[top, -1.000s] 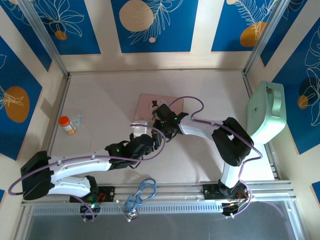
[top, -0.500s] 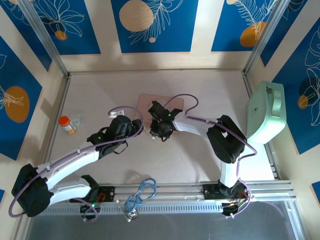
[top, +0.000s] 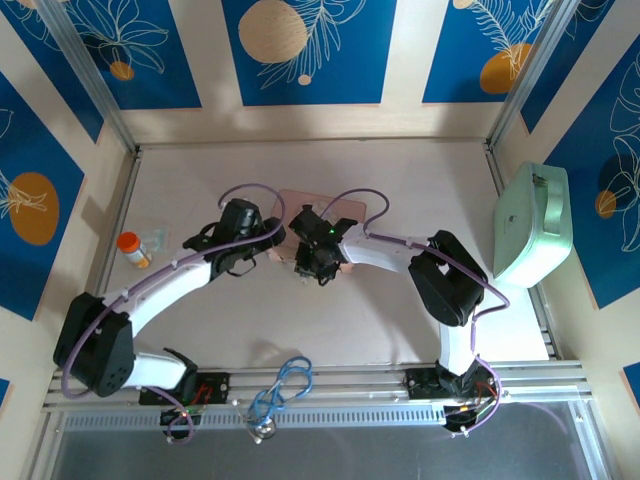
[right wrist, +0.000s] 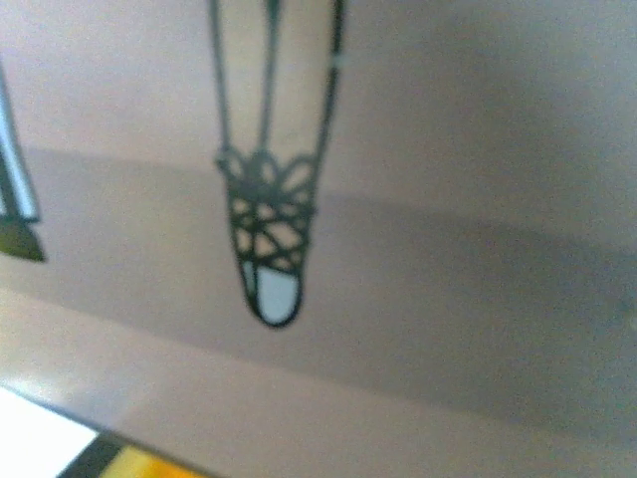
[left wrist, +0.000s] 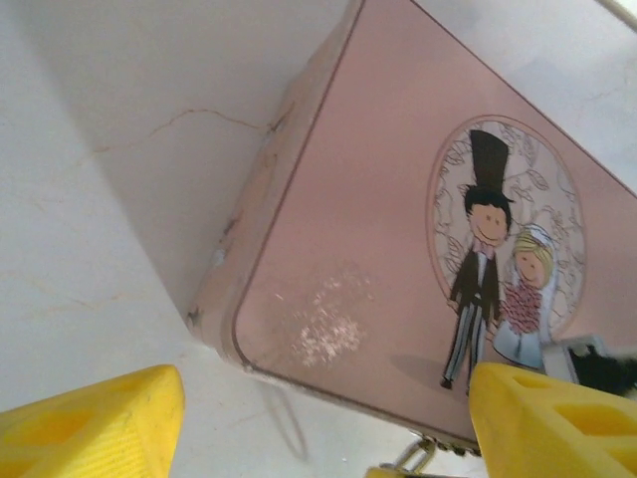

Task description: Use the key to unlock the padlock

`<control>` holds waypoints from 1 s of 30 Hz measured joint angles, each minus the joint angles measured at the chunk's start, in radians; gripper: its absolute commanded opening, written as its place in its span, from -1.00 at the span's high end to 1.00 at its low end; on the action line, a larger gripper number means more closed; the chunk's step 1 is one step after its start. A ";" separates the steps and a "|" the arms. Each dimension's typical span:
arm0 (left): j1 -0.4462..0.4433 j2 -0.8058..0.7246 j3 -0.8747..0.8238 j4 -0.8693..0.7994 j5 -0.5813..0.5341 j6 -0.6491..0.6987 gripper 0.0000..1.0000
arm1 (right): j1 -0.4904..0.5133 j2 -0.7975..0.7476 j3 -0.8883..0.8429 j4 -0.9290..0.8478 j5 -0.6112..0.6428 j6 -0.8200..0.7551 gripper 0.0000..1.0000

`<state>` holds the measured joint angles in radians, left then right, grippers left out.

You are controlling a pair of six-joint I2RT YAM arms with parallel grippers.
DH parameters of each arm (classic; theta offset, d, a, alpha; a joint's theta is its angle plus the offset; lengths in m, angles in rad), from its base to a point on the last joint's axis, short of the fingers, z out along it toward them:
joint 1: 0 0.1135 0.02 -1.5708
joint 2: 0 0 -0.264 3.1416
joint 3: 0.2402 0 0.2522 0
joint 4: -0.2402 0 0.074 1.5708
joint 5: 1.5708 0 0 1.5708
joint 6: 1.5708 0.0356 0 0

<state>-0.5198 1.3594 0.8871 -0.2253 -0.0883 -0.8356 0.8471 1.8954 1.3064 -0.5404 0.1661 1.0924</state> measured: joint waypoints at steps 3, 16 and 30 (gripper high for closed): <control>0.029 0.042 0.014 0.000 0.019 0.013 -0.45 | 0.013 -0.008 -0.016 -0.011 0.033 -0.021 0.04; 0.071 0.170 0.092 -0.003 0.040 0.064 -0.38 | 0.032 -0.160 -0.156 -0.043 0.108 -0.152 -0.03; 0.074 0.219 0.065 0.058 0.121 0.061 -0.21 | -0.079 -0.220 -0.206 0.029 0.122 -0.312 0.14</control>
<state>-0.4458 1.5780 0.9524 -0.1673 0.0322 -0.7746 0.7681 1.6752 1.1004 -0.5110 0.2886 0.7803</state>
